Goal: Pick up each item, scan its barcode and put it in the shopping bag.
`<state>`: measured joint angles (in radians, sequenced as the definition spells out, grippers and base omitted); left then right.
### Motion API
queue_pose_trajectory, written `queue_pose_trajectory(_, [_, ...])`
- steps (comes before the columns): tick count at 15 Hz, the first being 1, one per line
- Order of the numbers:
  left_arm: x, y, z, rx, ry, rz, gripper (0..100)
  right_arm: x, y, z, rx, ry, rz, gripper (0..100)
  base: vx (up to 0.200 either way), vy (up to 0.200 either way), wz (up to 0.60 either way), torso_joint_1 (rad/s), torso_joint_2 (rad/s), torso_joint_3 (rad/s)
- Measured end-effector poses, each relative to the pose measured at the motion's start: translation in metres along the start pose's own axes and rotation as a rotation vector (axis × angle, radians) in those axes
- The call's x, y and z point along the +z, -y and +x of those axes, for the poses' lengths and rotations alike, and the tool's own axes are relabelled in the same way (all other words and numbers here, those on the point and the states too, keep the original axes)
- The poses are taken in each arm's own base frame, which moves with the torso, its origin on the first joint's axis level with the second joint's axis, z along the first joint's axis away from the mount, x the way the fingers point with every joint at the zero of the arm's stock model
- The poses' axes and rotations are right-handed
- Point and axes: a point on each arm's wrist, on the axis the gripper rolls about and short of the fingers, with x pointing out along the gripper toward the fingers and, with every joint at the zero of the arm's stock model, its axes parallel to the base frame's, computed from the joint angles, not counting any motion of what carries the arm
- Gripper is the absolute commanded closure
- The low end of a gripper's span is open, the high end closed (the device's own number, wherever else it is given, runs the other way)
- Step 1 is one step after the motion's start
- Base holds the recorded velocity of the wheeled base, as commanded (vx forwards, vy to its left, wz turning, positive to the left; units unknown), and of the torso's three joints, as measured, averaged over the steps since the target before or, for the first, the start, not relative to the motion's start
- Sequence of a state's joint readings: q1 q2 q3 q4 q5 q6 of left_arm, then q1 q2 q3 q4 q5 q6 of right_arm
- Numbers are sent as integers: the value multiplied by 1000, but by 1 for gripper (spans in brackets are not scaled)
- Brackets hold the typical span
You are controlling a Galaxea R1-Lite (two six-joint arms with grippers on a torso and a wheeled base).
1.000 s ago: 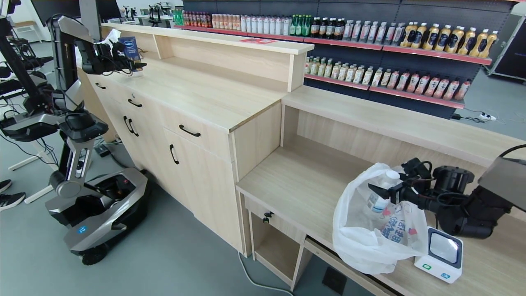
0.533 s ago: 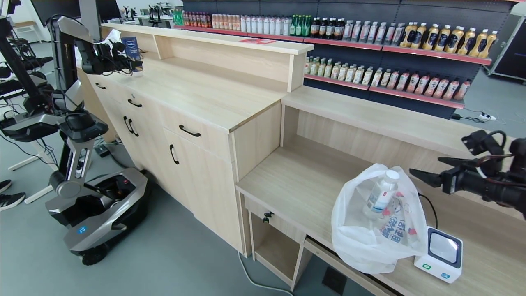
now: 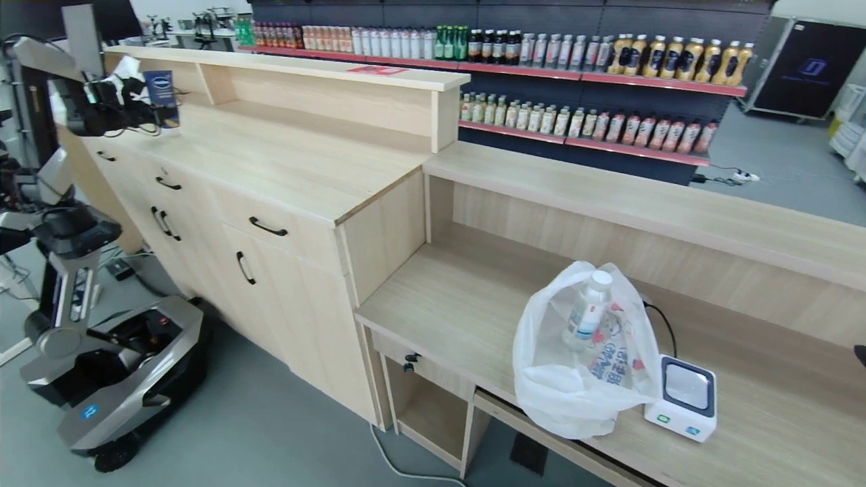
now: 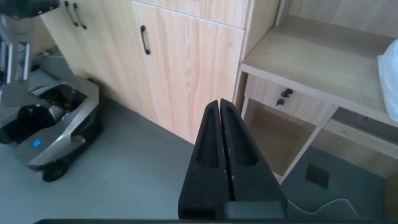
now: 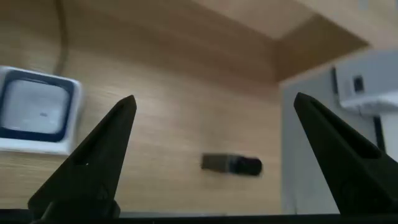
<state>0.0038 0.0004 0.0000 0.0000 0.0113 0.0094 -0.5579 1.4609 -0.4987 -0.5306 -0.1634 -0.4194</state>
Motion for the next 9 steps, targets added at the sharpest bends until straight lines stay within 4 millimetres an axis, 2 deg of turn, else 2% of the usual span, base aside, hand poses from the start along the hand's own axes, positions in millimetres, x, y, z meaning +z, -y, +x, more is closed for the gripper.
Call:
queue_pose_trajectory(1, [0, 0, 0, 0, 0, 0, 100, -8, 3, 0, -95, -102, 21, 0, 0, 0, -600, 2, 2, 7])
queue_pose_trajectory(4, [0, 0, 0, 0, 0, 0, 100, -30, -1, 6, -190, -323, 147, 0, 0, 0, 0, 0, 0, 0])
queue_pose_trajectory(7, [0, 0, 0, 0, 0, 0, 100, -39, -10, 24, -170, -375, 259, 0, 0, 0, 0, 0, 0, 0])
queue_pose_trajectory(9, [0, 0, 0, 1, 0, 0, 100, -38, -20, 44, -129, -322, 340, 0, 0, 0, 0, 0, 0, 0])
